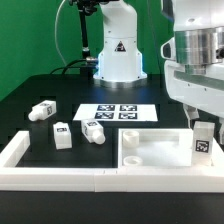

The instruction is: Assemble one leg

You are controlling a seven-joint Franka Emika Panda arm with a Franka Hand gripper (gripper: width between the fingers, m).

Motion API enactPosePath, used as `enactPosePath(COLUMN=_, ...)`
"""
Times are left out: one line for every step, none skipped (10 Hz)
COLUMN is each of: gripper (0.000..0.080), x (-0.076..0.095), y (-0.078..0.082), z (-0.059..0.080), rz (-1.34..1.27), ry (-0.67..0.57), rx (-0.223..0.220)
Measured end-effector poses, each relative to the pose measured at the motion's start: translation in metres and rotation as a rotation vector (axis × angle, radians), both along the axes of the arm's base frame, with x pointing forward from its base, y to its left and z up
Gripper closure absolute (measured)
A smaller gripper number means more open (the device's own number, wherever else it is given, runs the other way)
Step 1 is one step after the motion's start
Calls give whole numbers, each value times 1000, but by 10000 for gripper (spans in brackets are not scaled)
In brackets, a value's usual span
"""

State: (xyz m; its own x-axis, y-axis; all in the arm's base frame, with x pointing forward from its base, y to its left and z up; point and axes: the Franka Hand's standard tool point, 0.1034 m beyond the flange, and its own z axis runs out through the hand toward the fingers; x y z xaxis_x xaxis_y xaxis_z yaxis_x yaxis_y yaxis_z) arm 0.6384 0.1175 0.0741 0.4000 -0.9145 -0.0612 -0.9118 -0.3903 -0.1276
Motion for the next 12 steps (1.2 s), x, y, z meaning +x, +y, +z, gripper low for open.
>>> enactPosePath(gripper=152, x=0, y=0, z=0, rz=52, ry=-6, rx=-6)
enactPosePath(gripper=152, x=0, y=0, z=0, rz=123, ry=-13, rx=-13)
enactPosePath(gripper=151, x=0, y=-1, z=-1, rz=198, ry=-20, rx=-23)
enactPosePath(gripper=151, x=4, y=-6, z=-2, rz=514, ry=-51, rx=-91)
enactPosePath(gripper=151, x=6, y=-4, z=-3, rz=633, ry=-70, rx=-115)
enactPosePath(gripper=151, x=6, y=-3, z=-3, rz=533, ry=-63, rx=-96)
enactPosePath(gripper=265, x=6, y=-4, z=-4, rz=547, ry=-63, rx=-99)
enactPosePath(gripper=265, x=6, y=-3, z=-4, rz=536, ry=-63, rx=-97)
enactPosePath(gripper=448, x=5, y=-3, z=-4, rz=465, ry=-56, rx=-90)
enactPosePath(gripper=509, x=4, y=-5, z=-5, rz=386, ry=-44, rx=-83)
enactPosePath(gripper=509, x=4, y=-7, z=-4, rz=258, ry=-29, rx=-68)
enactPosePath(gripper=509, x=4, y=-7, z=-3, rz=119, ry=-3, rx=-49)
